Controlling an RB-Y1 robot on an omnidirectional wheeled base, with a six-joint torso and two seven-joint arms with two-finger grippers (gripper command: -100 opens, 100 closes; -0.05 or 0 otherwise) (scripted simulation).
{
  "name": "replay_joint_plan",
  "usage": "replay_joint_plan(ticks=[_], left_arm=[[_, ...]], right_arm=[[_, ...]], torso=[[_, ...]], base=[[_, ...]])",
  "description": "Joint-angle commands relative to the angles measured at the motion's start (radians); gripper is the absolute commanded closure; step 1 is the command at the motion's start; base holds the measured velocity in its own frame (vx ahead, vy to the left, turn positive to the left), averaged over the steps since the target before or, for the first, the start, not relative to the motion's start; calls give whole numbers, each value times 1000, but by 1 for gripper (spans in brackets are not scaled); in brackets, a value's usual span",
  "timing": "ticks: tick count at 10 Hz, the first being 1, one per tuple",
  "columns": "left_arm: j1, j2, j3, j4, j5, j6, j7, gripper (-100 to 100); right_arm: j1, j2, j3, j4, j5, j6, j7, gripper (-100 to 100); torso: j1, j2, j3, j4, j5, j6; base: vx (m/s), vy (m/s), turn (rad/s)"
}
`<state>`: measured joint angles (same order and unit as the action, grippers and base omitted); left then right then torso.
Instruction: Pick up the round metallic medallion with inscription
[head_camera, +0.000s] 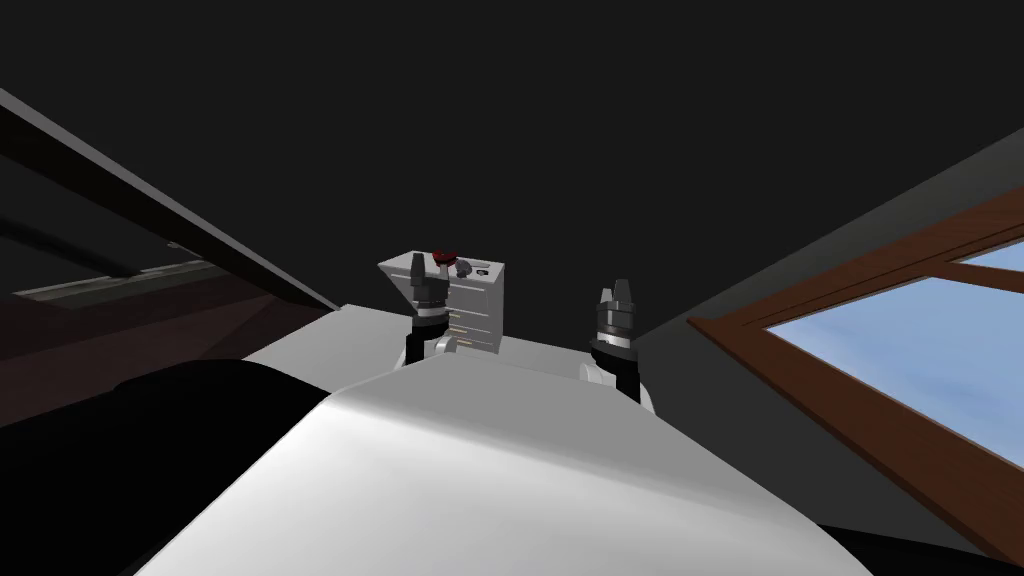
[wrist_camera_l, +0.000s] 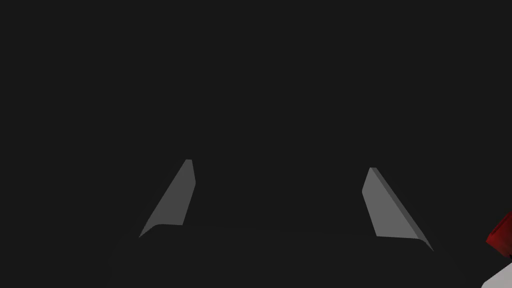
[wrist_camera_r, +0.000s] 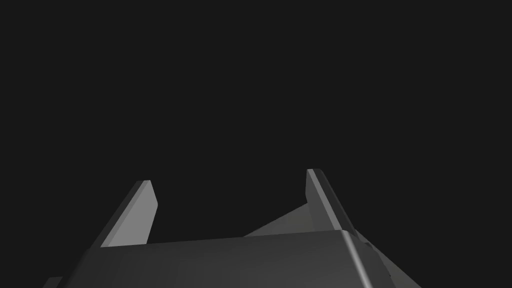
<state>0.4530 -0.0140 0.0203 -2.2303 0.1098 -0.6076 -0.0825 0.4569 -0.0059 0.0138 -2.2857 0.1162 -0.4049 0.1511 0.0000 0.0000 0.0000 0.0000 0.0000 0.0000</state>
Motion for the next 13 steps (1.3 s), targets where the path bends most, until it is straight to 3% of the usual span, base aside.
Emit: replay_joint_plan(ticks=[1,4,7,10,13], left_arm=[[-18,31,-3,3,-7,15,2,-100],[-87,105,-13,20,-35,77,10,-100],[-191,182,-27,57,-74,166,21,-100],[-233,207,-31,73,-88,228,24,-100],[-317,256,-41,114,-116,308,28,-100]], right_arm=[[0,0,0,0,0,0,0,0],[0,0,0,0,0,0,0,0],[0,0,0,0,0,0,0,0],[0,0,0,0,0,0,0,0],[0,0,0,0,0,0,0,0]], torso=[[0,0,0,0,0,0],[0,0,0,0,0,0],[0,0,0,0,0,0],[0,0,0,0,0,0],[0,0,0,0,0,0]], base=[[-5,0,45],[-10,-3,67],[-8,-8,92],[-3,-6,45],[-2,-8,59]])
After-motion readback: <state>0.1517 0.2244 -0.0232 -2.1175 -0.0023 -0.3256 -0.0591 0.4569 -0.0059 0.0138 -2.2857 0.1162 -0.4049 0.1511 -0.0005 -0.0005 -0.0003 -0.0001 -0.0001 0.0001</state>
